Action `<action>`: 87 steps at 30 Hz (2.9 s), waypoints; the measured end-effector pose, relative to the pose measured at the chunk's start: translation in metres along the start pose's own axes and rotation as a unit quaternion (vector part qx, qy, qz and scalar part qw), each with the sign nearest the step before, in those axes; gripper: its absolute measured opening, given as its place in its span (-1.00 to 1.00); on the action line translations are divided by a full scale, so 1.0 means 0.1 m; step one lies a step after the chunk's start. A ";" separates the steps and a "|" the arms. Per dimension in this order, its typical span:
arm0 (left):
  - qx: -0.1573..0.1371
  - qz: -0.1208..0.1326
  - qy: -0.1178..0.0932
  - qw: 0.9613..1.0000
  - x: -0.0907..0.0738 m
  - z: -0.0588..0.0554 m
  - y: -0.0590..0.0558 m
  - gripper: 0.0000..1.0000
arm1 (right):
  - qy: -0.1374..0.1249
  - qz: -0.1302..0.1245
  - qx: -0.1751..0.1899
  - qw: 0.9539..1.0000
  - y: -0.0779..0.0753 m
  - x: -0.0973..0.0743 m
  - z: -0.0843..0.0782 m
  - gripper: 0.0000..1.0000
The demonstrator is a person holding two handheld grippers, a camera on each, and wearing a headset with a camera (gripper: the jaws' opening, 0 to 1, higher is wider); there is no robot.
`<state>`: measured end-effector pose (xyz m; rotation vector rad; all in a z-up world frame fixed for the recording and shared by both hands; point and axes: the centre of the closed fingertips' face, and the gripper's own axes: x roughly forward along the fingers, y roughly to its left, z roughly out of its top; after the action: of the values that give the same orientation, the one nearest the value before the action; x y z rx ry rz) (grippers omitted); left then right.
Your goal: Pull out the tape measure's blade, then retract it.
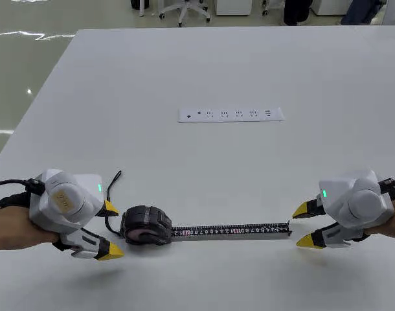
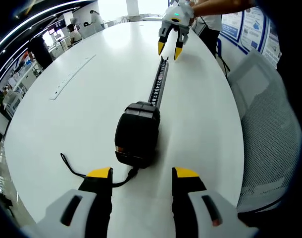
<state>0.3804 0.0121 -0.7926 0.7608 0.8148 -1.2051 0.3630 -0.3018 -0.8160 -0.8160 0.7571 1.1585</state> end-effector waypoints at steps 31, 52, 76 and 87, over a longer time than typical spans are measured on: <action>-0.129 0.085 -0.071 0.985 -0.53 -0.03 -0.43 0.30 | -0.052 -0.108 0.166 0.979 0.42 -0.50 0.26 0.08; -0.198 0.154 -0.138 0.958 -0.81 0.19 -0.68 0.56 | -0.103 -0.175 0.249 0.947 0.69 -0.74 0.65 0.39; -0.271 0.225 -0.183 0.918 -0.90 0.35 -0.78 0.84 | -0.143 -0.235 0.312 0.910 0.87 -0.89 0.87 0.70; -0.283 0.237 -0.196 0.908 -0.89 0.45 -0.80 0.98 | -0.146 -0.234 0.314 0.908 0.91 -0.87 0.89 0.77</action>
<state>0.2937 0.0015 -0.6992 0.1967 0.5512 -0.5965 0.2628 -0.2483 -0.7118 -0.2419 0.5834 0.5264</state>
